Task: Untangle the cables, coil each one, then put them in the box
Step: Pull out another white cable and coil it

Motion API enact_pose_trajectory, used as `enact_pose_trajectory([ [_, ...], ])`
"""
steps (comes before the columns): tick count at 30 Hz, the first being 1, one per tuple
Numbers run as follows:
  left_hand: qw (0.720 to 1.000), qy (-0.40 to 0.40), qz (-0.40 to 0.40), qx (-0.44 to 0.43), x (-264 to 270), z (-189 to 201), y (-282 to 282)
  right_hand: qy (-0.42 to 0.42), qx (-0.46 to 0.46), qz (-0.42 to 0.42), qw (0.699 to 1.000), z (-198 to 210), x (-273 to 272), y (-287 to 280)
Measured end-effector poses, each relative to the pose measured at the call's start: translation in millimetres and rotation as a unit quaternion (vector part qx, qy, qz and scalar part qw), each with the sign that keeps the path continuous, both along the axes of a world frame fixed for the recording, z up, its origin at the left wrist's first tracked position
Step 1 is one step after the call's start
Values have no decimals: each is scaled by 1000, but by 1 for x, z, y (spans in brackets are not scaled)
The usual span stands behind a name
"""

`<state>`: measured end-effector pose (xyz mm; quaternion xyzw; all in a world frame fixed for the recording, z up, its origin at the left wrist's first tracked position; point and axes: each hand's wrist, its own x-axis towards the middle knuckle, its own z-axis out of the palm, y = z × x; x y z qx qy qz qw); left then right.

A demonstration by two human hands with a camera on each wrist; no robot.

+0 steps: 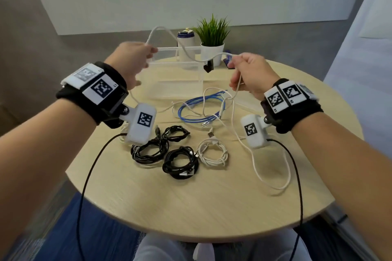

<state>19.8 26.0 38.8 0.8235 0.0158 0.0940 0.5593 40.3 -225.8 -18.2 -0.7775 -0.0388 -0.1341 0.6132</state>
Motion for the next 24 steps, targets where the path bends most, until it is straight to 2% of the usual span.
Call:
enact_pose_trajectory([
  [2,997,17,15,75,1,-6,3,-16,1,0,1000,5,1,2],
  [5,994,-25,16,105,-1,-11,-7,-57,-51,0,997,8,3,9],
  [7,990,-76,-19,117,-6,-13,-20,-77,-81,12,994,8,3,15],
  [9,974,-109,-71,187,-12,-16,-36,-100,-122,32,987,9,-1,23],
  [12,947,-99,-150,265,-12,-27,-53,-140,-140,58,979,10,-7,31],
  [14,954,-88,-179,225,-11,-35,-58,-155,-132,67,977,13,-9,33],
  [16,969,-82,-182,145,-10,-36,-59,-146,-144,71,976,12,-10,31],
  [21,984,-129,-126,15,-4,-26,-48,-5,-220,128,967,-4,-8,23],
  [24,984,-151,-87,-35,1,-20,-41,23,-239,126,962,-9,-8,22],
])
